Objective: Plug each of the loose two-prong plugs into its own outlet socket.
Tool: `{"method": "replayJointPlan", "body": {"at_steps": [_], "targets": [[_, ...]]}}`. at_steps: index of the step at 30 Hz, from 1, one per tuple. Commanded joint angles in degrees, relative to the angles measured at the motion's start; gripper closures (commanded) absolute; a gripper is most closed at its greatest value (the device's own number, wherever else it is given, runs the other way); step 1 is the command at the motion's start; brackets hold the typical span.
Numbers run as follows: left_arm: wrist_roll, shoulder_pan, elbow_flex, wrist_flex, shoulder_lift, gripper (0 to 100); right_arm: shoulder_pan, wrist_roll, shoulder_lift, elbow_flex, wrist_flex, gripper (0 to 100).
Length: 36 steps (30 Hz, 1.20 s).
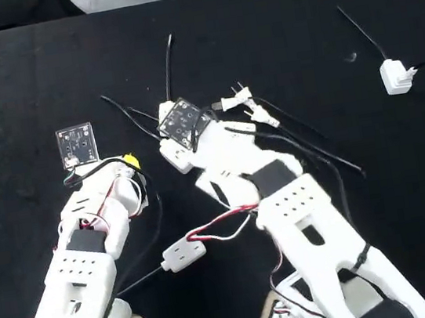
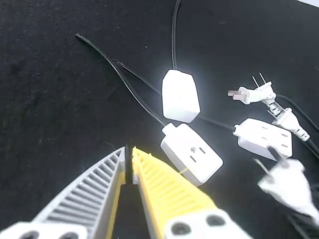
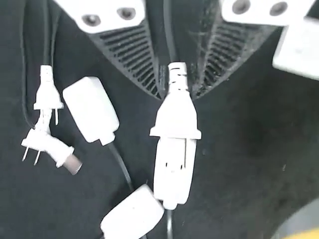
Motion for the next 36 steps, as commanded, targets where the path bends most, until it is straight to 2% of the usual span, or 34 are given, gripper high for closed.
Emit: {"method": "replayJointPlan", "body": {"at_steps": [1,4,11,19,25,28,36], "targets": [[-0.1,1.5,-1.2,-0.6,-0.6,97,-1.0,-2.1,-2.0,5.9,-12.1,98.8],[-0.3,2.5,-1.4,-0.8,-0.6,97,-1.0,0.9,-1.6,8.6,-11.6,98.8],[-0.3,2.1,-1.1,-0.9,-0.6,97,0.4,-1.5,-1.5,7.4,5.6,98.8],[-0.4,2.1,-1.0,-0.9,-0.6,97,1.1,12.4,-1.9,7.9,3.5,98.8],[-0.4,2.1,-0.8,-0.9,-0.6,97,10.1,19.2,-1.5,-12.1,16.8,98.8],[-0.4,2.1,-0.8,-0.9,-0.6,97,11.3,26.2,-1.6,-17.1,22.4,98.8],[-0.4,2.1,-0.8,-0.9,-0.6,97,12.4,42.7,-1.7,-19.2,23.7,98.8]]}}
